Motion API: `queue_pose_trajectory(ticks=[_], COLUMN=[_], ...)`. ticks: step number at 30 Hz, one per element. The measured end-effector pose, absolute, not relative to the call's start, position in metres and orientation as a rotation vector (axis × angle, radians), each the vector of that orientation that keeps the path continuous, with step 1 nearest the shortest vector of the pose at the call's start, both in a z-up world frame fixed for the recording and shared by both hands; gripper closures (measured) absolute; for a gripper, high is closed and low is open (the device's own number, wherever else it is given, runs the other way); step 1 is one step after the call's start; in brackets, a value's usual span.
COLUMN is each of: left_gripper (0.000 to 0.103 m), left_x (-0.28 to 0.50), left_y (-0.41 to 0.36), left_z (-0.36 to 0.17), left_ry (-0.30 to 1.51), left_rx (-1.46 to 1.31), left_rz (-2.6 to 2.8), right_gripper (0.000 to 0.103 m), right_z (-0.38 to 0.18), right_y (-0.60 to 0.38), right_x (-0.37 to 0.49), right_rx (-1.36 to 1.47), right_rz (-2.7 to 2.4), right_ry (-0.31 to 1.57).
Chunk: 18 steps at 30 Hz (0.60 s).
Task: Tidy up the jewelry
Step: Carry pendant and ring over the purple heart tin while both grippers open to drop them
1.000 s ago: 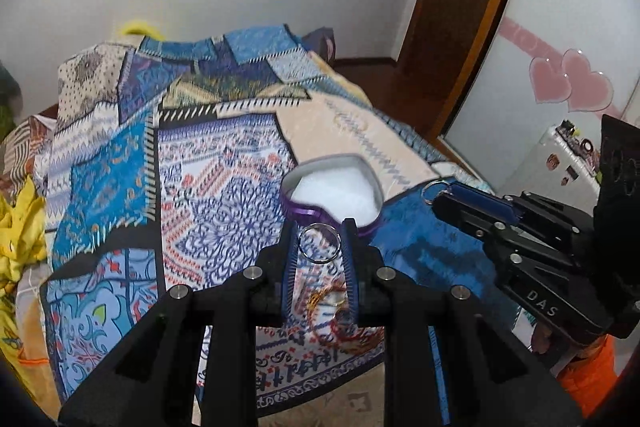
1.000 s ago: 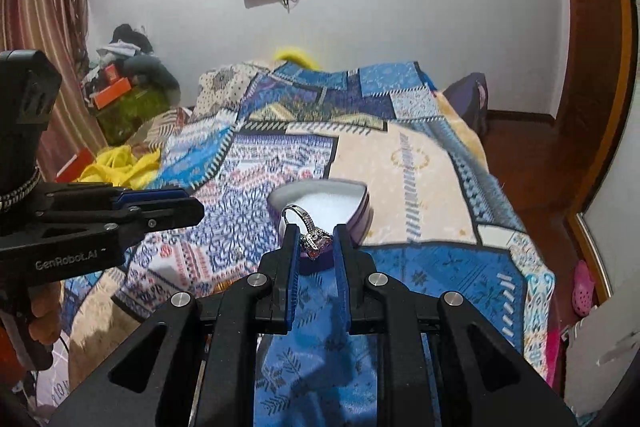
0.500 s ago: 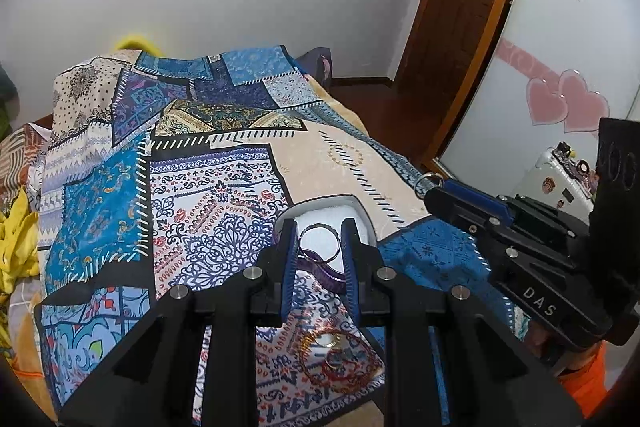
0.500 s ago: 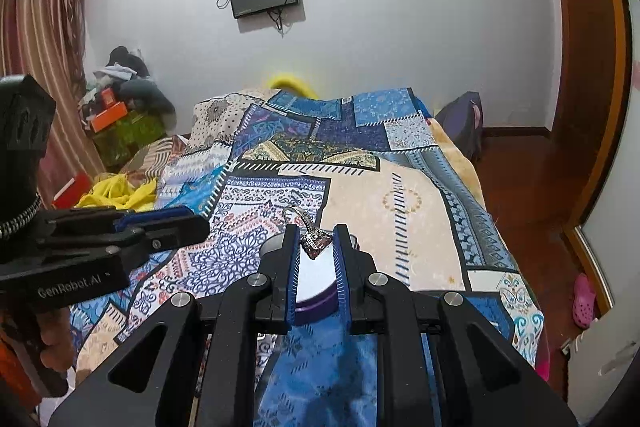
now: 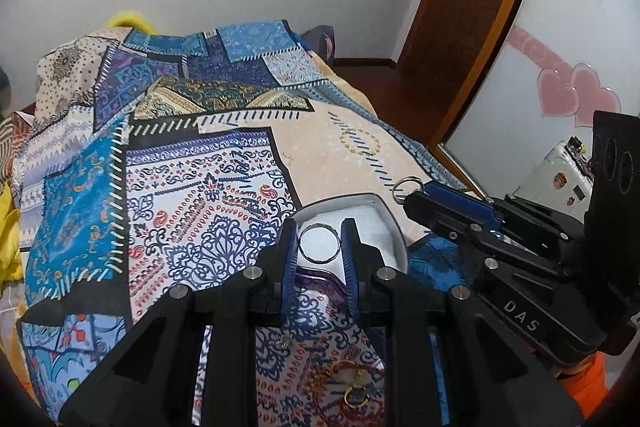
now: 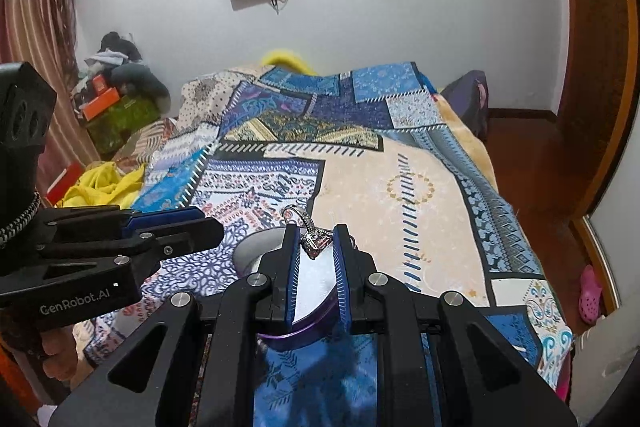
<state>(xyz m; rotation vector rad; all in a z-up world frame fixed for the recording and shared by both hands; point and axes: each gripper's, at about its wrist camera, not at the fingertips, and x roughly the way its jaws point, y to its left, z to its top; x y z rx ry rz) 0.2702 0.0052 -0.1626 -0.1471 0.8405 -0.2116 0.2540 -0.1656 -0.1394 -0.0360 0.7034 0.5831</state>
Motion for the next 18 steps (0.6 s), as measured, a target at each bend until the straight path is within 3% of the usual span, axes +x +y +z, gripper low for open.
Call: queue_pose_trajectory(ticks=[18], left_gripper=[0.082], left_x=[0.298], left_y=[-0.003], left_z=[-0.188], left_ry=[0.911], left_rx=[-0.165], left_rz=[-0.280], right_gripper=[0.088], right_z=[-0.159], right_y=[-0.161], right_x=[0.286], right_rx=[-0.099], right_rz=[0.636], right_ry=[0.815])
